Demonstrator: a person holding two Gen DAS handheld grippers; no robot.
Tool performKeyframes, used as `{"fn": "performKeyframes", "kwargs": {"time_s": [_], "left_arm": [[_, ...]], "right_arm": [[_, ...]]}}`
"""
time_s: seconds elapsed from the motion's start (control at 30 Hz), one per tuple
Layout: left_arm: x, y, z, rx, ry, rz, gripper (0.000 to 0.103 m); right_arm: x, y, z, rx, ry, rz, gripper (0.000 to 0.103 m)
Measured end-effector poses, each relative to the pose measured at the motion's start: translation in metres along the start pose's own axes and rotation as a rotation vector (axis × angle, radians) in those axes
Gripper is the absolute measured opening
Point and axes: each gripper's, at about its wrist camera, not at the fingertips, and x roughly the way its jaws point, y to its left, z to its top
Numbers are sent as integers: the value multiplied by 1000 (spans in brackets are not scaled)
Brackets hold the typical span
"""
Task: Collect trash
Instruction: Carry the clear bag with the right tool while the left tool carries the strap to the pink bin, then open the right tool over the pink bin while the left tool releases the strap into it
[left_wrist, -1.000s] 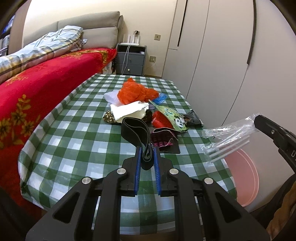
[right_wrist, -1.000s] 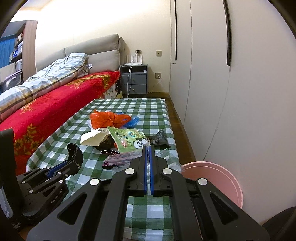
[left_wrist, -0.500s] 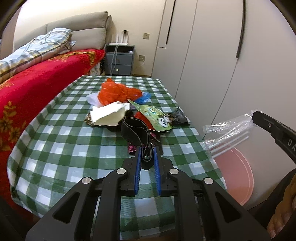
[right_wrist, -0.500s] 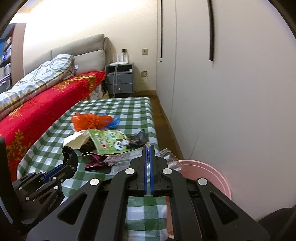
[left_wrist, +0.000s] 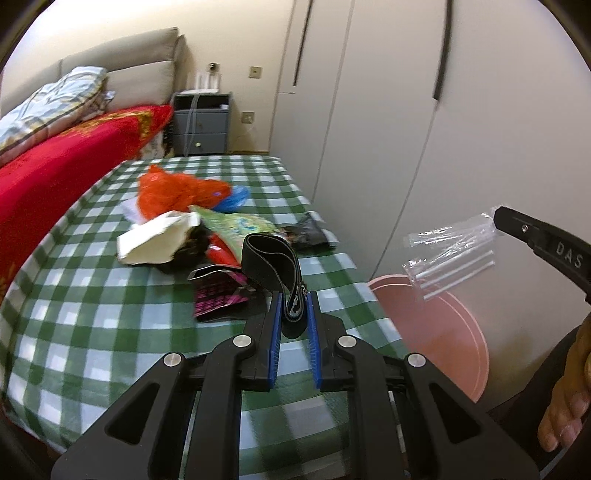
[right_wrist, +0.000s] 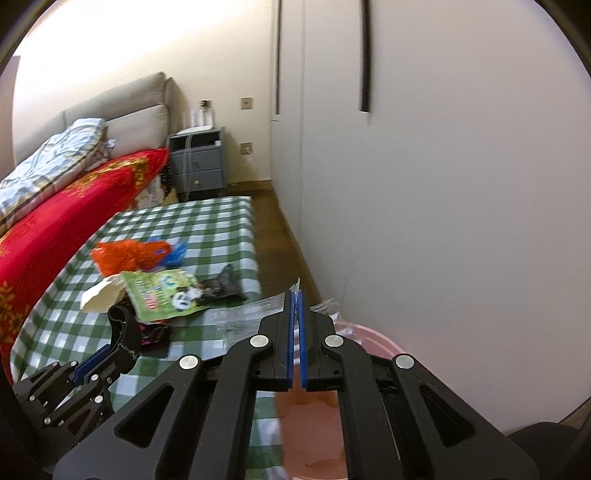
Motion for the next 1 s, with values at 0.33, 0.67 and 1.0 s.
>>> {"fn": "performKeyframes", "kwargs": {"time_s": [0.33,0.67,1.0], "left_arm": [[25,-47,4,51,12,-129,13],[52,-81,3,65,51,-233,13],[72,-101,1,72,103,-284,14]], "right_arm": [[9,-44,9,87,17,-80,2],[21,-70,11,169,60,-97,2],[28,-76,9,192,80,-104,3]]}}
